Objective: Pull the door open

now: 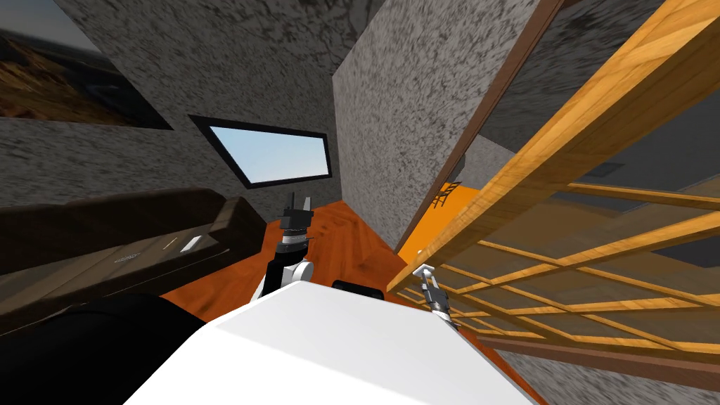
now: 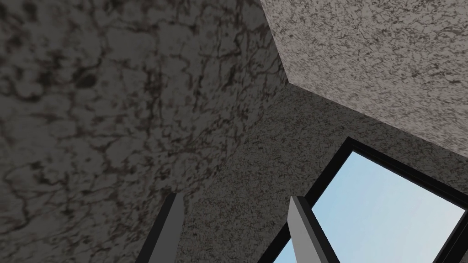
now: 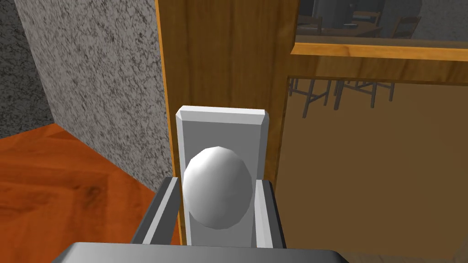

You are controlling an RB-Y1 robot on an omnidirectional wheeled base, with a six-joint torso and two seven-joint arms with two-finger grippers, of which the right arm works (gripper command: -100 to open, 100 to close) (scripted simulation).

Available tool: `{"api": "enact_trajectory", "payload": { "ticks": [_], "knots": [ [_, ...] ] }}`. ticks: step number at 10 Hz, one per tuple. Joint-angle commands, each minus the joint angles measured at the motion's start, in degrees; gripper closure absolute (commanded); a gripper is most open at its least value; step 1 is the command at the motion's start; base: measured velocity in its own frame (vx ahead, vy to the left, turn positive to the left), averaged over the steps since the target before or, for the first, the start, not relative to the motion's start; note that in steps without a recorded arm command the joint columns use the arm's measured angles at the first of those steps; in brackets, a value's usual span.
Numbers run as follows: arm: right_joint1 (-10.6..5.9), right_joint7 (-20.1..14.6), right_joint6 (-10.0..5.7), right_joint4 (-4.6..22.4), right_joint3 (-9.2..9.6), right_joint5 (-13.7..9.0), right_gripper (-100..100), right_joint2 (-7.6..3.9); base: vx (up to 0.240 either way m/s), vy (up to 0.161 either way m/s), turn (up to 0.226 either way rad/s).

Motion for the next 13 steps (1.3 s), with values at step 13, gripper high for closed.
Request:
{"api": "enact_trajectory", "payload": {
  "ticks": [13],
  "knots": [
    [1.45,-6.08,-8.17,4.49,5.97,2.83,100,-3.73,-0.201,-0.037,0.121]
  ]
}}
